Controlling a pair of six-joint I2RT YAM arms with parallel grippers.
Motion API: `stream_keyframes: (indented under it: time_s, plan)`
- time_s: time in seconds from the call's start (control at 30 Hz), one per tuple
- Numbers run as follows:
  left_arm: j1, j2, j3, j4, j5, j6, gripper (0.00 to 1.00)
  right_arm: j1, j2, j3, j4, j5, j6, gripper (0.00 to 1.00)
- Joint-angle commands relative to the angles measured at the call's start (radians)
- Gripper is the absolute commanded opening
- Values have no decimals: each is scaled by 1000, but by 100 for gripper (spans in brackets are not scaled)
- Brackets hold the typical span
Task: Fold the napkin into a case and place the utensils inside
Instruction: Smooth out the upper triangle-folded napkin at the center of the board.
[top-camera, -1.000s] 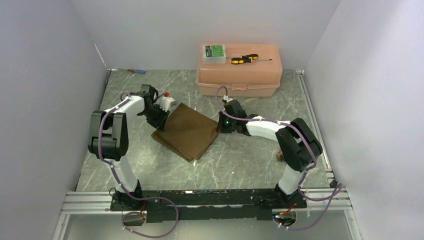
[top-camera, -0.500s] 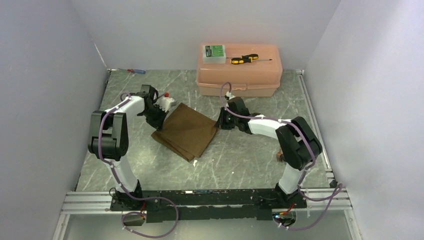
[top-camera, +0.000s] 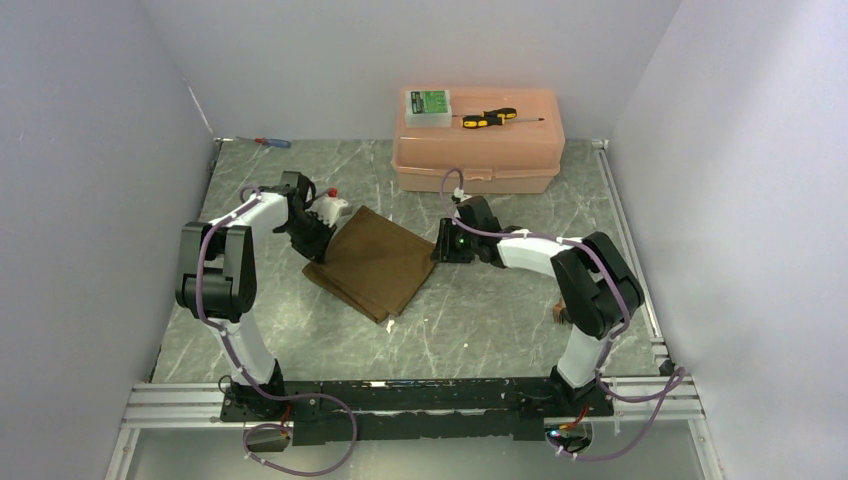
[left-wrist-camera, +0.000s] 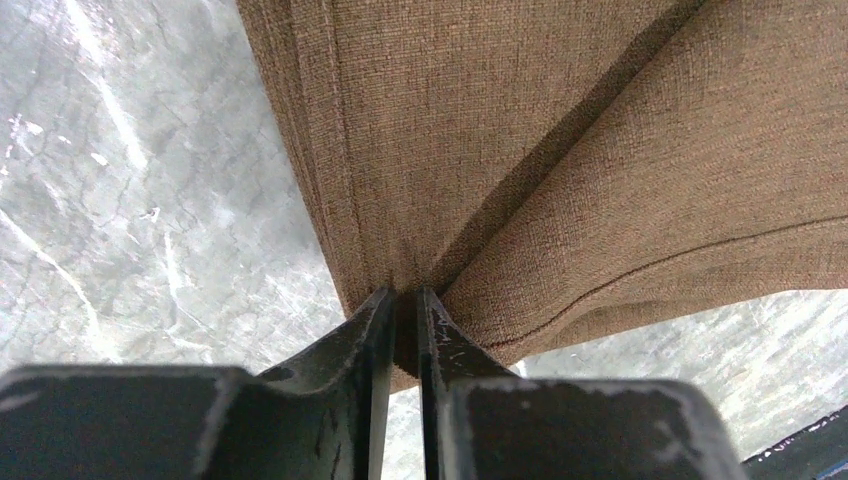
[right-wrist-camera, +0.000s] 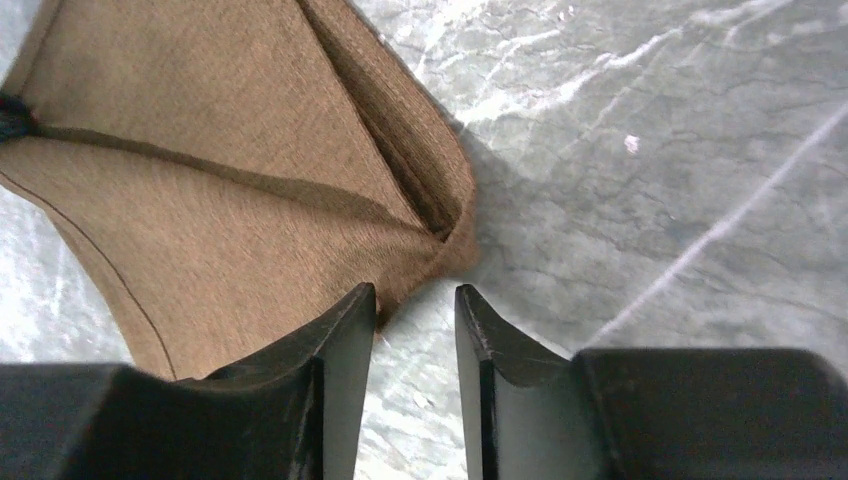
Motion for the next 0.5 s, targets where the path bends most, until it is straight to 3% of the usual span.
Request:
stream_keyframes:
  time_s: [0.0,0.17,0.47]
  plan:
    - [10,-62,38,-52,24,24,24,-4,-101,55,-84,44,-95,41]
    - [32,-88,112,-95,25,36,33,-2,-84,163,-128,12,-150,43]
    - [28,-90,111,-114,101,22,37,1,68,348,-136,50,-185,40]
